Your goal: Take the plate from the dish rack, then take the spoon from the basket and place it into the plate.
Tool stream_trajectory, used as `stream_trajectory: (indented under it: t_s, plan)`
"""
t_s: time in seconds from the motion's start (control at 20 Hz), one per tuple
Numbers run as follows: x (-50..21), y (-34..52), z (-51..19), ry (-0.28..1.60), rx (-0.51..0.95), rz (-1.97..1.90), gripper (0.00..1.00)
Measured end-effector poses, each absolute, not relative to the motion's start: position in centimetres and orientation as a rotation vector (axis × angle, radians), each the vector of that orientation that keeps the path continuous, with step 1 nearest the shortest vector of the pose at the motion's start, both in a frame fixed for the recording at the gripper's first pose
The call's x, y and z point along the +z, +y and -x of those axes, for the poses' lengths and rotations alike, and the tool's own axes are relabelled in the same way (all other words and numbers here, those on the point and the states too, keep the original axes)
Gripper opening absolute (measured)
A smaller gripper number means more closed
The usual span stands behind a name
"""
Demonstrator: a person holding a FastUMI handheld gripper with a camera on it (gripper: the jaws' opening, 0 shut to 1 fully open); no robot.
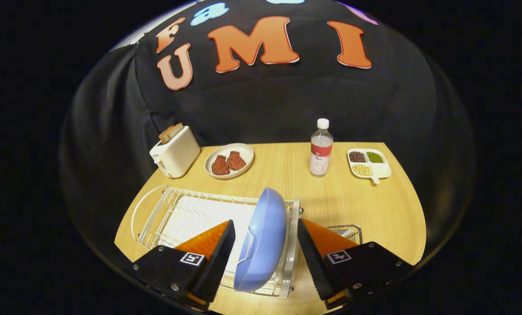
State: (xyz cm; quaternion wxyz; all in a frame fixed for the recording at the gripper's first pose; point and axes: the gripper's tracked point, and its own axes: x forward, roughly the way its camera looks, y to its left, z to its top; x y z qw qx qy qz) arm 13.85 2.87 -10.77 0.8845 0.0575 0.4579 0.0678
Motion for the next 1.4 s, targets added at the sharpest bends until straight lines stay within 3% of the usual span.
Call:
stream_trajectory:
  t_s: [0.15, 0.3, 0.55, 0.75, 1.05, 1.4]
  plan:
    - [-13.3, 3.8, -13.4, 1.061, 0.131, -0.115, 0.74]
    - [-15.5, 4.4, -13.0, 1.135, 0.132, -0.054, 0.67]
    - [-16.1, 3.6, -12.4, 1.207, 0.029, 0.045, 0.43]
    - [-14.0, 2.1, -14.5, 1.134, -0.077, 0.04, 0.34]
    - [-10.2, 1.0, -15.1, 1.06, -0.084, 0.047, 0.34]
    - [-6.5, 2.3, -9.1, 0.991, 0.052, -0.098, 0.34]
